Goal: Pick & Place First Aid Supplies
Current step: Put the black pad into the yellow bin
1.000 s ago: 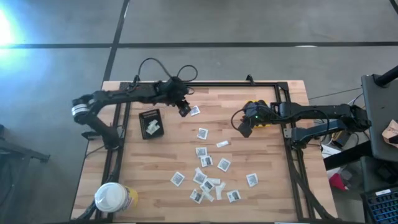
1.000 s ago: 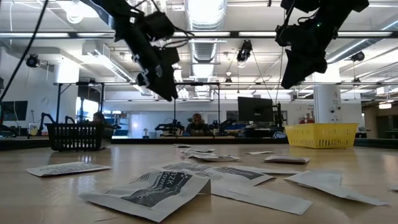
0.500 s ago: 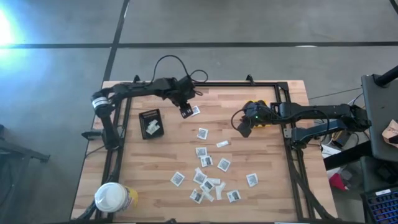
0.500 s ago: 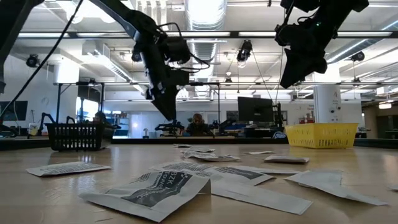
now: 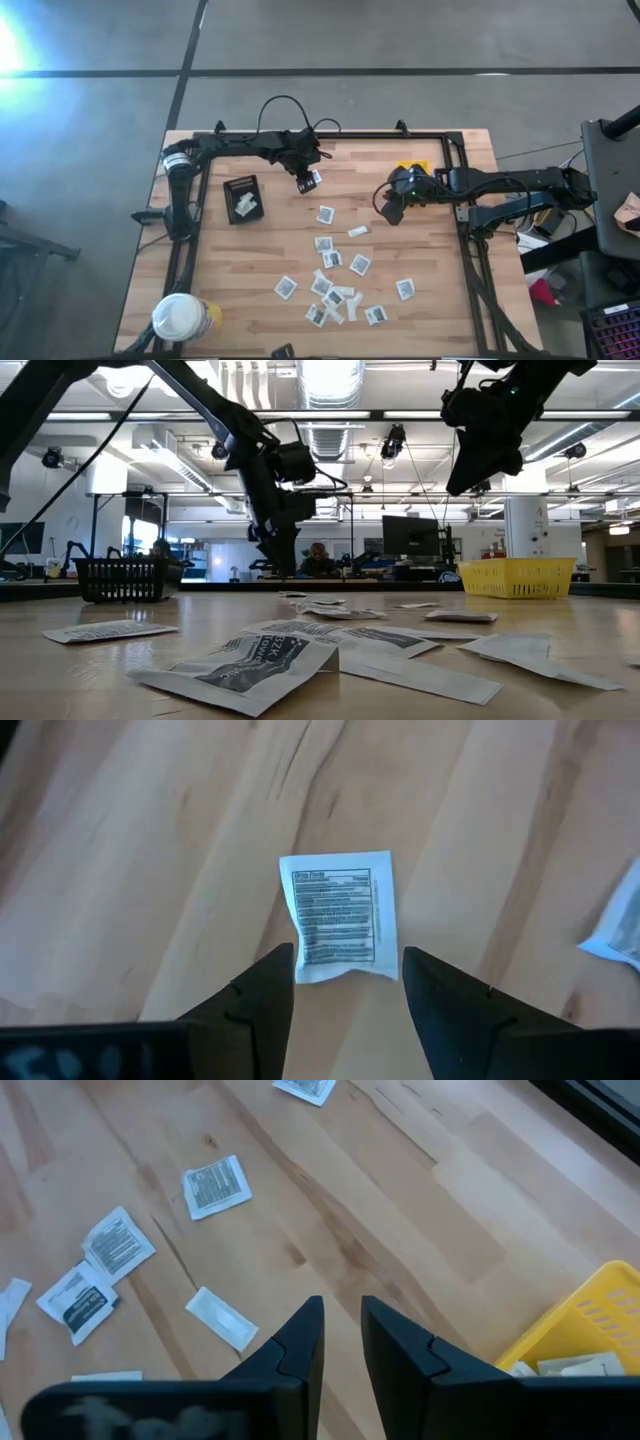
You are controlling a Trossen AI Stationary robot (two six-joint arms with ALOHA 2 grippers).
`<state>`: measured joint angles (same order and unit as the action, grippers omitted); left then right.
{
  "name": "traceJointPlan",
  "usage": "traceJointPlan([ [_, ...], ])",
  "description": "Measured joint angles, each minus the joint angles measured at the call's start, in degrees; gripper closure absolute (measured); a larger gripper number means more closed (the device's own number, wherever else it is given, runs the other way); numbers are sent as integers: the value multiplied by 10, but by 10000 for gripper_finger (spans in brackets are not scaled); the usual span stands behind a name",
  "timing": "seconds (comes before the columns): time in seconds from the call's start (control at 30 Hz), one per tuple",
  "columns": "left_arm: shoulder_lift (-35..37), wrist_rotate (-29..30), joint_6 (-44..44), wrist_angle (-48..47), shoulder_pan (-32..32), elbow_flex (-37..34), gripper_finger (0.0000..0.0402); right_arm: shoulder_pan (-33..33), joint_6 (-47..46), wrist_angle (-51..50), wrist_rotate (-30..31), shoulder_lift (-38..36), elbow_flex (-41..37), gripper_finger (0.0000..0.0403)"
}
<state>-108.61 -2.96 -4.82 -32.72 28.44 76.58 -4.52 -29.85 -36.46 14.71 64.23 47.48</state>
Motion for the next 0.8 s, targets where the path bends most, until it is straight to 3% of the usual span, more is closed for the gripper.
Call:
traceJointPlan([
  [0.6, -47, 10, 18, 24, 22, -2, 221, 9, 0, 15, 0, 0, 0, 331],
  [0.8, -50, 6, 18, 38, 22, -23, 252, 9, 0, 17, 0, 0, 0, 341],
])
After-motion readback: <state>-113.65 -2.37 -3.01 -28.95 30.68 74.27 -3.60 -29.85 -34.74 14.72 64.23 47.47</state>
